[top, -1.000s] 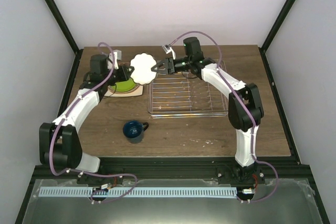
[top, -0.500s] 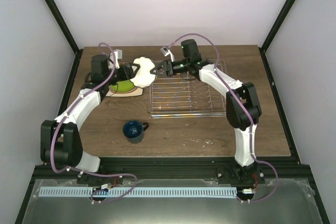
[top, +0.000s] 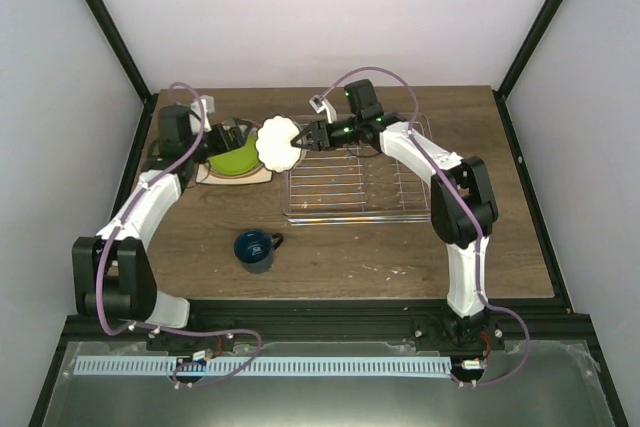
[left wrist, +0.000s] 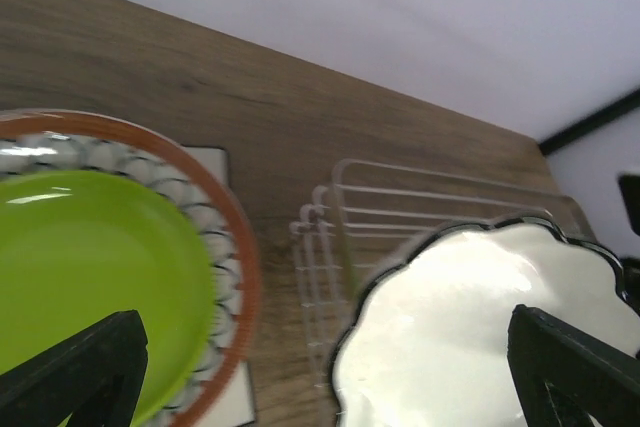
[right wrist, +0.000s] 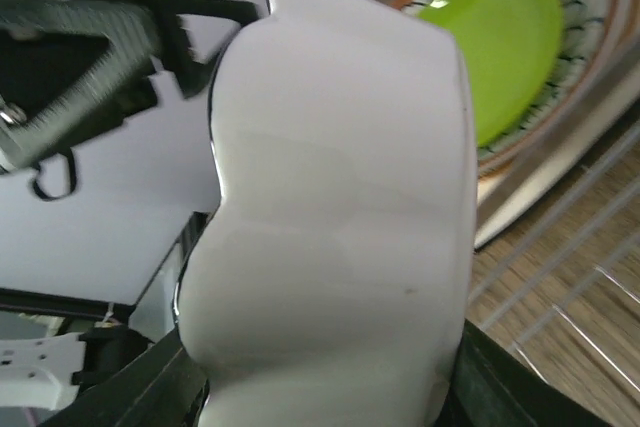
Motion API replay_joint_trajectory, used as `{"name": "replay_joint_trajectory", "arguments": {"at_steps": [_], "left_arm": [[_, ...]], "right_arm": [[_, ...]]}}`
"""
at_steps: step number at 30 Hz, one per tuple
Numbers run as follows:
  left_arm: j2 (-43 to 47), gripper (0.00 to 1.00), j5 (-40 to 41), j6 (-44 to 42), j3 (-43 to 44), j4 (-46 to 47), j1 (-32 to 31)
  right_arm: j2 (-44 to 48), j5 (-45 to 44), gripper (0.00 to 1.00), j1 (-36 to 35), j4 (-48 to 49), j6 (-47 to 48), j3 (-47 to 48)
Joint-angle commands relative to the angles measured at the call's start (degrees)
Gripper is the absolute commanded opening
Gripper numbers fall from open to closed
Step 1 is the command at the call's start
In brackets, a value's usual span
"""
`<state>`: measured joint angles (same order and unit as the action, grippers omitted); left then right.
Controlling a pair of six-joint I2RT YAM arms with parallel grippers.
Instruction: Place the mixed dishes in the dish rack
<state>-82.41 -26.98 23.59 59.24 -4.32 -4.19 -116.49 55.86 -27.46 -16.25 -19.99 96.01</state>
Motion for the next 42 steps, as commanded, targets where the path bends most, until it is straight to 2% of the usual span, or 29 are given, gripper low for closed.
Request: {"name": "replay_joint_trajectory", "arguments": {"at_steps": [1, 7, 13, 16, 24, 33, 42], "left_arm": [[3.7, 1.0, 4.6, -3.8, 2.8, -6.5, 4.0], [4.4, 1.0, 12.3, -6.8, 8.9, -16.9, 6.7], [5.0, 1.0, 13.9, -6.9, 8.9, -18.3, 7.4], [5.0, 1.0, 14.2, -6.9, 8.3, -18.4, 7.4], [5.6, 1.0, 15.9, -7.8, 7.5, -19.4, 7.5], [6.5, 1.0, 16.2, -8.0, 6.5, -19.9, 7.5], [6.4, 1.0, 15.0, -8.2, 5.8, -19.8, 8.0]], "right_arm": [[4.5, -6.5, 0.28, 0.3, -5.8, 7.3, 6.1], [9.7, -17.9, 0.28, 0.3, -11.7, 12.2, 7.6], [14.8, -29.1, 0.28, -0.4, -12.3, 15.0, 5.2], [15.8, -38.0, 0.28, -1.6, -13.0, 17.5, 3.8], [14.1, -63.3, 0.26, -8.7, -15.4, 24.8, 3.0], [9.9, -83.6, 0.26, -15.7, -16.7, 28.7, 4.4], [4.4, -95.0, 0.26, -16.6, -19.5, 29.2, 6.5]]}}
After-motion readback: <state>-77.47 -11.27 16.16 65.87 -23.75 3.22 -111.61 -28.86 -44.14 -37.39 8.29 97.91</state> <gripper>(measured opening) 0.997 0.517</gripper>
